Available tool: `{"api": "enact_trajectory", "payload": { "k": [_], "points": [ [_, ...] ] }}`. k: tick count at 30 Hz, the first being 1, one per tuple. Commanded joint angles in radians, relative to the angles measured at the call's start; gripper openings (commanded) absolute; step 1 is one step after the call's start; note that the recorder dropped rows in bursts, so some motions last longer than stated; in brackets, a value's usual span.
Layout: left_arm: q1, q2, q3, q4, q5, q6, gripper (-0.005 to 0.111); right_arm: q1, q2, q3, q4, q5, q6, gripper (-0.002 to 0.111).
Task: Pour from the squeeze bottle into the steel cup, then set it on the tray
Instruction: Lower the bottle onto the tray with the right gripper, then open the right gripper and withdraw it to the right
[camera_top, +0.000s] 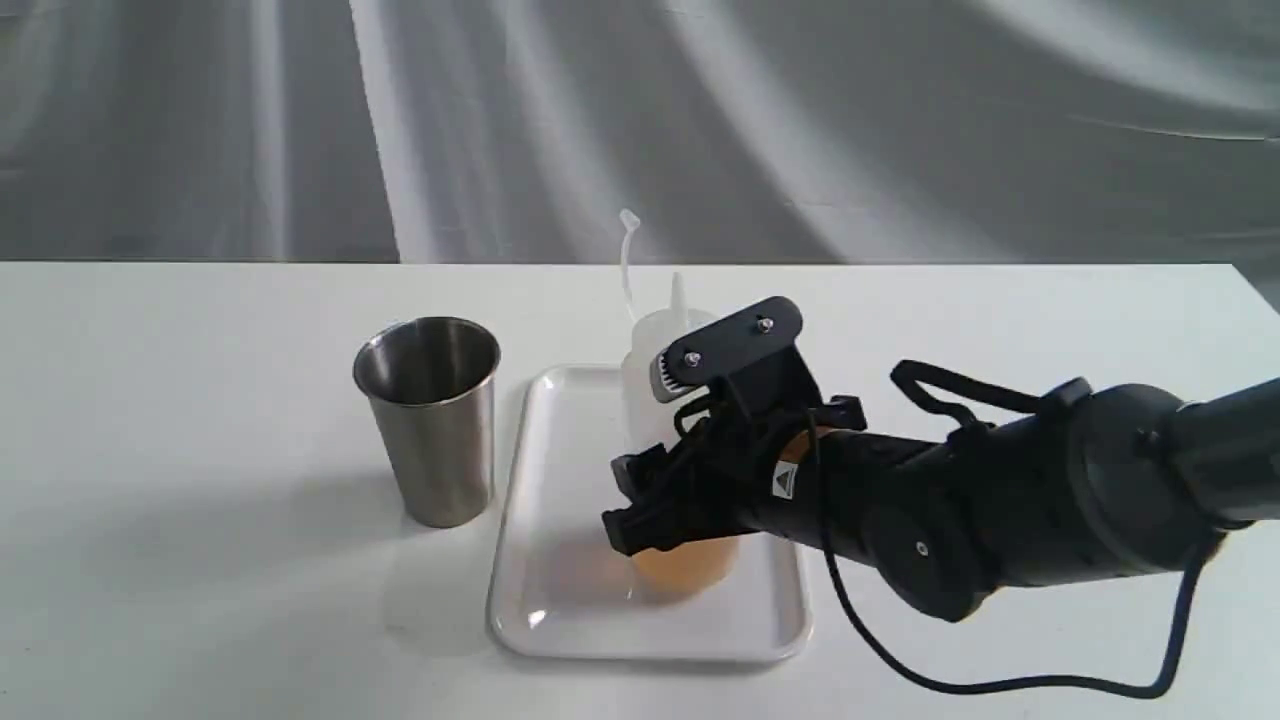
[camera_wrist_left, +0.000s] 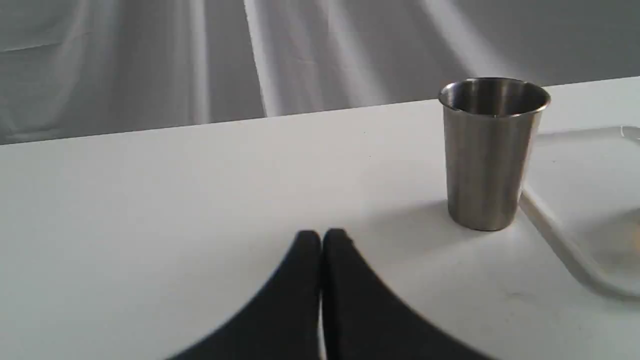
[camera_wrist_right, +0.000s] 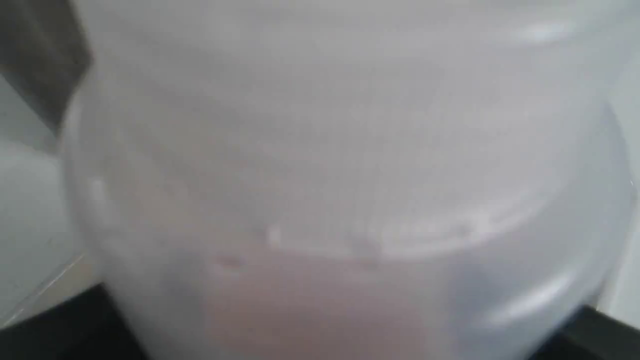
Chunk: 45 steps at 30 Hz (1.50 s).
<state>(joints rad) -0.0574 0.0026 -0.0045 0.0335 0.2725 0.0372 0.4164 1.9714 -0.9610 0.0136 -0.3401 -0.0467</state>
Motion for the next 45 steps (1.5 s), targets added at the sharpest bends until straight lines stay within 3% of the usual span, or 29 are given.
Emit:
{"api": "enact_trajectory", "payload": {
  "k": [1, 3, 6, 25, 36, 39, 45],
  "points": [
    [-0.006, -0.003, 0.004, -0.001, -0.007, -0.002, 0.0, -0.008, -0.012, -0.006, -0.019, -0.006, -0.006, 0.075],
    [-0.006, -0.003, 0.004, -0.001, -0.007, -0.002, 0.0, -0.008, -0.016, -0.006, -0.024, -0.006, -0.006, 0.085],
    [-0.006, -0.003, 0.004, -0.001, -0.007, -0.002, 0.0, -0.008, -0.033, -0.004, -0.029, 0.007, -0.006, 0.09],
    [-0.006, -0.003, 0.004, -0.001, -0.007, -0.002, 0.0, -0.008, -0.385, 0.011, -0.11, 0.218, 0.004, 0.09],
    [-0.006, -0.003, 0.004, -0.001, -0.007, -0.005, 0.0, -0.008, -0.929, 0.317, -0.093, 0.256, 0.039, 0.09],
    [-0.006, -0.003, 0.004, -0.001, -0.007, -0.005, 0.0, -0.008, -1.107, 0.429, -0.165, 0.301, 0.039, 0.076],
    [-0.006, -0.003, 0.004, -0.001, -0.007, -0.003, 0.0, -0.008, -1.474, 0.64, -0.264, 0.306, 0.066, 0.017]
  ]
}}
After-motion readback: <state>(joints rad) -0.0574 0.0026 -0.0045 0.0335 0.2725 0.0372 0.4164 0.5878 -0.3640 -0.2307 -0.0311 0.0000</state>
